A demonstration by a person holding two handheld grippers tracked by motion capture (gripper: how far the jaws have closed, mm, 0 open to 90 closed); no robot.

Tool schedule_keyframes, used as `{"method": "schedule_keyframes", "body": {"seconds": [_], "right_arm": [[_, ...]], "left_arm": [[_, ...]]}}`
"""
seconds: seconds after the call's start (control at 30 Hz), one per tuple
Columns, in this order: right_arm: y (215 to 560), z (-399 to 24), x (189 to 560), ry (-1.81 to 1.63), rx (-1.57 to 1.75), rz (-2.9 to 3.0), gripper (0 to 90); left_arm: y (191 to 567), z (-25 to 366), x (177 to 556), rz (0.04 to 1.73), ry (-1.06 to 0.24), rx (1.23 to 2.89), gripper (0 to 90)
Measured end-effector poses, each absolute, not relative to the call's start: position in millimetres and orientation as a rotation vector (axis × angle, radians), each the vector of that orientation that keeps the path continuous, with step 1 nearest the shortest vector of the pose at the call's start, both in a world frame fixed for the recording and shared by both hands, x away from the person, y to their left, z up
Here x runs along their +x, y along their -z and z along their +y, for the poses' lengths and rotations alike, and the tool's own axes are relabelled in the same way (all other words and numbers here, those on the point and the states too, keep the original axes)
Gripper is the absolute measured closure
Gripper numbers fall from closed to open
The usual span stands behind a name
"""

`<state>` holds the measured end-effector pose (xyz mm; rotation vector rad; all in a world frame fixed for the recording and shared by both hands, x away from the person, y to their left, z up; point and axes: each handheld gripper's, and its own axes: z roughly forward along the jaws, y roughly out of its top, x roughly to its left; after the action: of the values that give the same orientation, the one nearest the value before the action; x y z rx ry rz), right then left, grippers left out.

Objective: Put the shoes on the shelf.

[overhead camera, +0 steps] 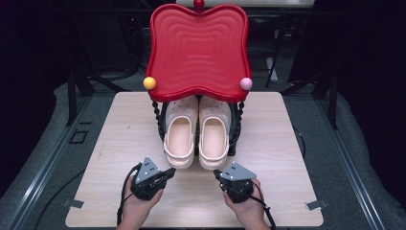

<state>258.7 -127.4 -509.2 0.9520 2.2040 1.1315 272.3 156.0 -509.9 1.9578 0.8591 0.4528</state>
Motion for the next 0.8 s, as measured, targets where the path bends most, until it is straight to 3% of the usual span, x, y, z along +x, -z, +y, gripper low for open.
{"method": "schedule_keyframes", "body": {"seconds": [0.8], "right_arm": [[492.7, -129.6, 291.6, -1.117, 0.999, 2.140, 90.0]], "left_arm": [[485.1, 153.7, 307.5, 0.863, -0.497, 1.963, 89.7]]}}
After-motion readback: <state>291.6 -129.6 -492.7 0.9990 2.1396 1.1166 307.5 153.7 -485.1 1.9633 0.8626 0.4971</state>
